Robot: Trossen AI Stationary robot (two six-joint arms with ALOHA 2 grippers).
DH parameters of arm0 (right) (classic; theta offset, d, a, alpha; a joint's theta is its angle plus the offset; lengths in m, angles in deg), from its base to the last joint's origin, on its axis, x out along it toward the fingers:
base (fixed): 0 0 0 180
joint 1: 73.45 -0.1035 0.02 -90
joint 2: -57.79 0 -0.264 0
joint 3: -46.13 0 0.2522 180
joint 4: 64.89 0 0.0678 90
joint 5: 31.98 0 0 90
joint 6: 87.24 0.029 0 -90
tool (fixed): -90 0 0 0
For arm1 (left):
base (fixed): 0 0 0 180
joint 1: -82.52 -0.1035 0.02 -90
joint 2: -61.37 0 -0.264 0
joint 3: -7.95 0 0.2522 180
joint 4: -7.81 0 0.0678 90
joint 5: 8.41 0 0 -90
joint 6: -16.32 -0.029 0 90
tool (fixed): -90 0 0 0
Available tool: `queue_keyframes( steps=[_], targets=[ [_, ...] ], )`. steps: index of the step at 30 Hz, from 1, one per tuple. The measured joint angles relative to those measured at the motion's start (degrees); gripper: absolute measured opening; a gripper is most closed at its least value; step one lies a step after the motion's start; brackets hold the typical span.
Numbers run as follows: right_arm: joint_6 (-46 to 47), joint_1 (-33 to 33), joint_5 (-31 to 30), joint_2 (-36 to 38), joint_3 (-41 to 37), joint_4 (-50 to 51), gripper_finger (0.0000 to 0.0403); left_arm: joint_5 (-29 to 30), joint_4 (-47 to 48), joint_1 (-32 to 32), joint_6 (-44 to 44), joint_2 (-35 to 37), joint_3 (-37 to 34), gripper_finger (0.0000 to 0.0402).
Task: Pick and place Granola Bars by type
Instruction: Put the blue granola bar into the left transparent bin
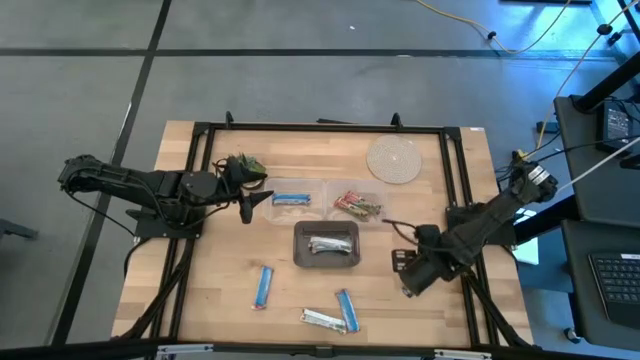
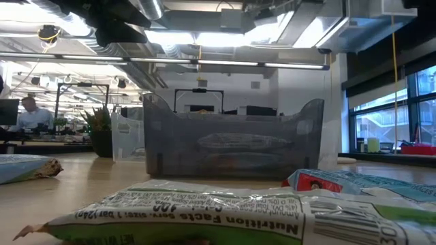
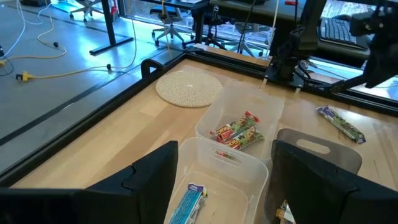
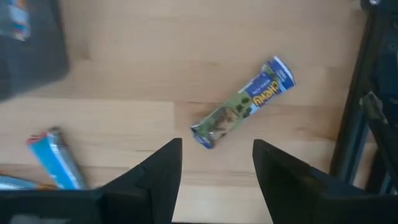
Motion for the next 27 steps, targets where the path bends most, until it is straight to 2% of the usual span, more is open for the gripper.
queue_keyframes(
  steps=[8,16,27],
  targets=[
    [-0.19,-2.09,2.4,-5.58,-0.02,-1.34,0.0199,0.0,-0.04,-0.01,-0.14,0.0,0.0,0.0251],
    [-0.39,-2.07,3.71,-9.62,-0.02,-1.35,0.0202,0.01,-0.02,-0.02,-4.05,0.0,0.0,0.0251],
    [-1.24,-2.07,4.1,-12.34,-0.07,-3.69,0.0285,0.0,-0.02,-0.01,-4.04,0.0,0.0,0.0251]
  ],
)
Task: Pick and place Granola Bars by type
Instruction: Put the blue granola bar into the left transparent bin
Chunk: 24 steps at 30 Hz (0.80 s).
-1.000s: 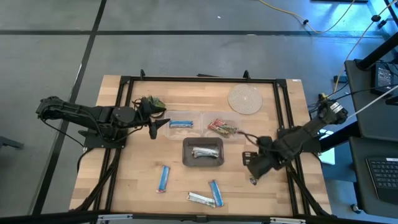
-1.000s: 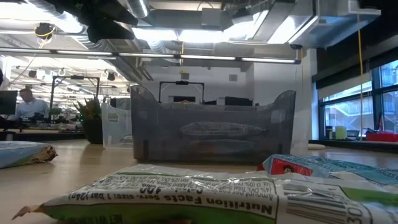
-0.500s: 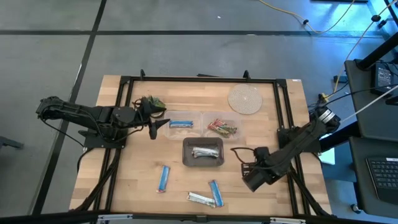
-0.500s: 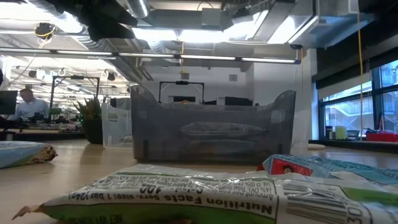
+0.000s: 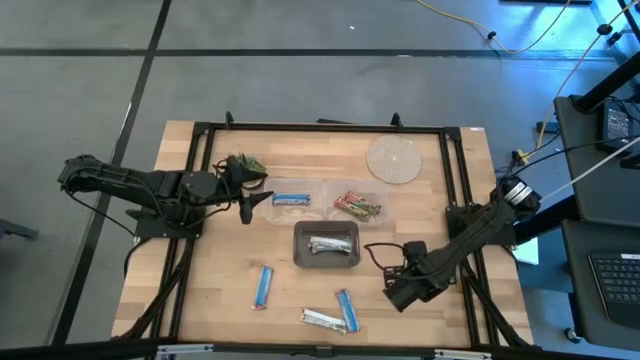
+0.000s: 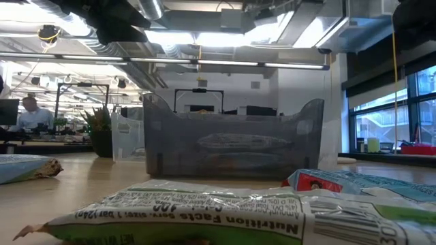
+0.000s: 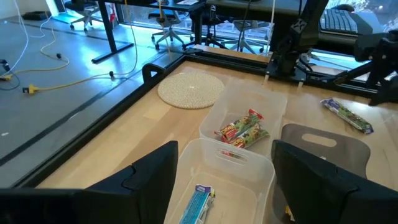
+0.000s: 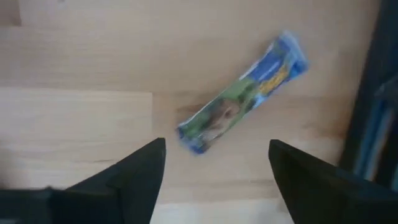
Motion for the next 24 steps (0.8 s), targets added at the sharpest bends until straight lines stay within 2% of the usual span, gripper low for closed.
queue_keyframes(
  steps=[4,8,12,20,24],
  targets=[
    [9.7,-0.43,2.94,-1.93,0.0,1.89,0.029,0.0,0.0,0.0,0.02,0.0,0.0,0.0251],
    [10.48,-0.5,4.78,-2.74,-0.54,2.19,0.029,0.0,0.01,0.0,0.0,0.0,0.0,0.0251],
    [10.5,-0.46,4.73,-2.77,-4.39,0.53,0.0291,0.0,0.02,0.0,0.0,0.0,0.0,0.0251],
    [10.49,-0.4,3.23,-1.96,-17.36,-20.88,0.0291,0.0,0.16,0.01,0.0,0.0,0.0,0.0251],
    [10.65,0.59,3.28,-1.28,-21.13,-26.15,0.029,0.0,0.17,-0.01,0.02,0.0,0.0,0.0251]
  ],
)
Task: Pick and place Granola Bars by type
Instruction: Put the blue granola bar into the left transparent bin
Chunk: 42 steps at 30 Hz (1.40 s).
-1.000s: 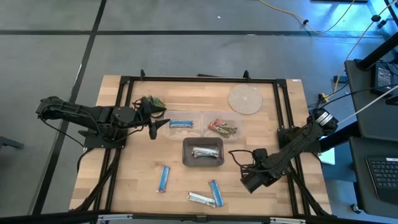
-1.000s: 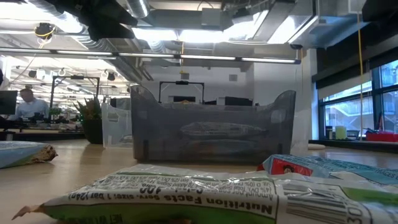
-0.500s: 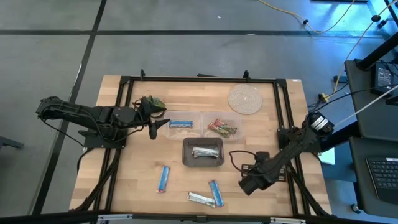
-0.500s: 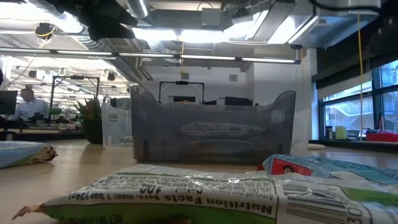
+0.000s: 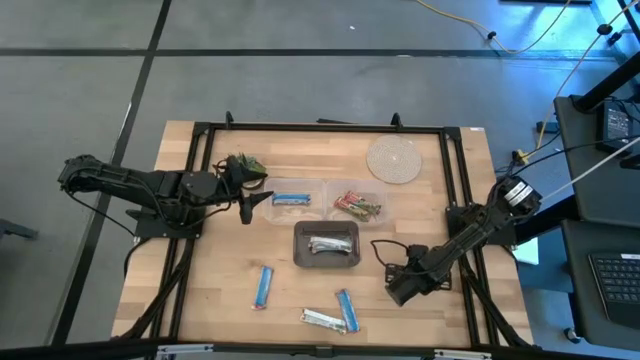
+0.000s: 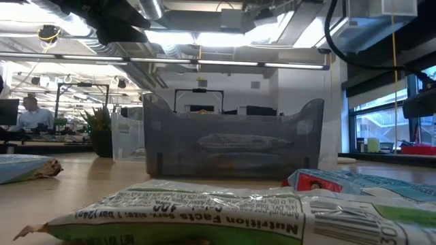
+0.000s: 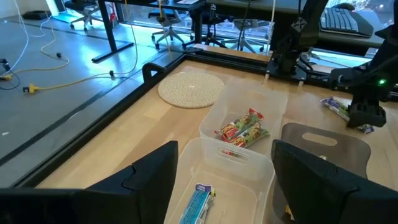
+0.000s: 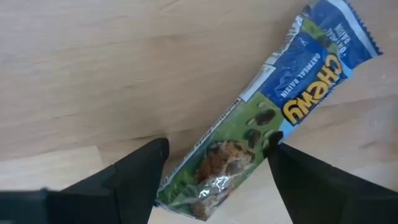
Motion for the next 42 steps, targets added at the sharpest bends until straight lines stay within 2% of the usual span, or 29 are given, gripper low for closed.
queue_keyframes(
  steps=[5,13,17,21,26,35,42],
  targets=[
    [-0.73,0.14,-0.86,0.0,-0.49,-0.05,0.0281,0.01,-0.05,0.02,-0.02,0.01,0.0,0.0251],
    [-2.55,0.05,-1.95,-0.1,-0.51,-0.32,0.0199,0.61,-0.11,0.0,-0.08,0.0,0.0,0.0251],
    [-7.47,0.05,-2.26,-0.13,-0.61,-1.02,0.016,0.61,-0.09,0.0,-0.07,0.0,0.0,0.0251],
    [-12.47,0.05,-2.65,-0.13,-0.64,-1.36,0.0139,0.61,-0.09,0.0,-0.04,0.0,0.0,0.0251],
    [-14.25,0.06,-3.14,-0.09,-0.45,-1.2,0.0121,0.13,-0.07,0.01,-0.03,0.0,0.0,0.0251],
    [-22.6,0.07,-8.45,-0.74,4.16,6.03,0.0094,0.11,-0.07,0.0,-0.04,0.0,0.0,0.0251],
    [-25.13,0.05,-17.66,-0.57,7.41,6.32,0.0083,0.0,-0.07,0.01,-0.01,0.0,0.0,0.0251]
  ],
)
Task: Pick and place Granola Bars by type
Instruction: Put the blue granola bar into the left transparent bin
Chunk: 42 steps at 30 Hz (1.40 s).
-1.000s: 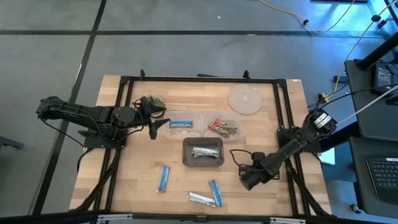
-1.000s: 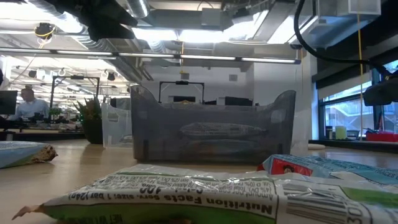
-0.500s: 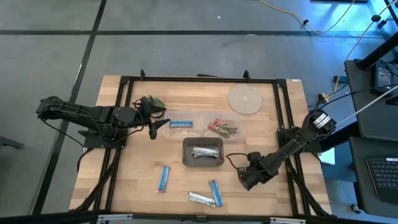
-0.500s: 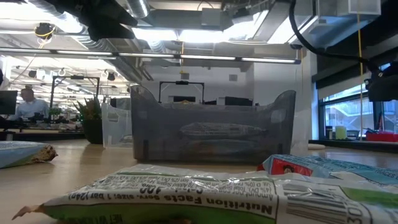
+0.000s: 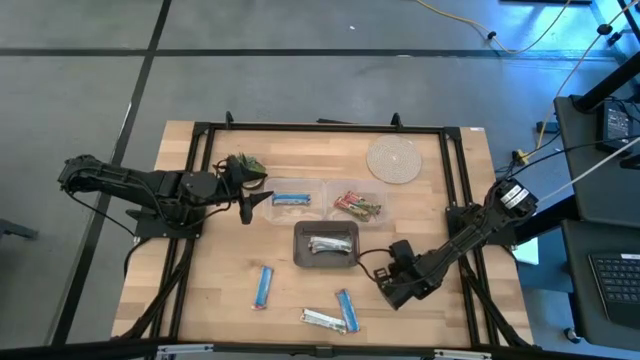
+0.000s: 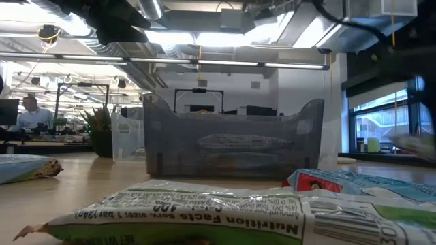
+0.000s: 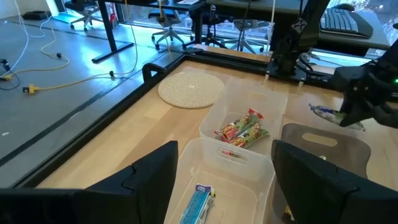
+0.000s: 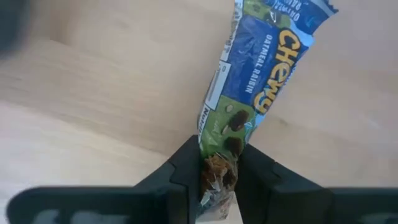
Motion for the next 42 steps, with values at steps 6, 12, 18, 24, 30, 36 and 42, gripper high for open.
queue_keyframes(
  steps=[6,12,18,24,30,36,42],
  targets=[
    [-1.14,1.47,-7.09,0.02,6.76,8.24,0.0082,0.0,0.0,0.01,0.35,0.0,0.0,0.0251],
    [-6.13,4.45,-21.15,0.11,19.02,23.7,0.0082,0.0,-0.02,0.01,2.57,0.0,0.0,0.0251],
    [-24.11,10.27,-34.09,0.28,29.7,31.47,0.0082,0.0,-0.02,-0.01,2.68,0.0,0.0,0.0251],
    [-52.45,18.96,-37.17,0.28,35.98,25.46,0.0082,0.0,-0.02,0.01,4.54,0.0,0.0,0.0251],
    [-91.27,29.59,-20.84,0.31,37.08,4.9,0.0082,0.17,-1.4,-0.01,7.05,0.0,0.0,0.0251],
    [-113.77,38.63,-0.33,-0.77,33.05,-14.14,0.0082,2.76,-2.11,-0.01,8.85,0.01,0.04,0.0251],
    [-119.48,43.28,10.09,-3.95,27.71,-26.03,0.0082,4.94,-1.51,-0.01,13.58,0.02,0.04,0.0251]
  ],
)
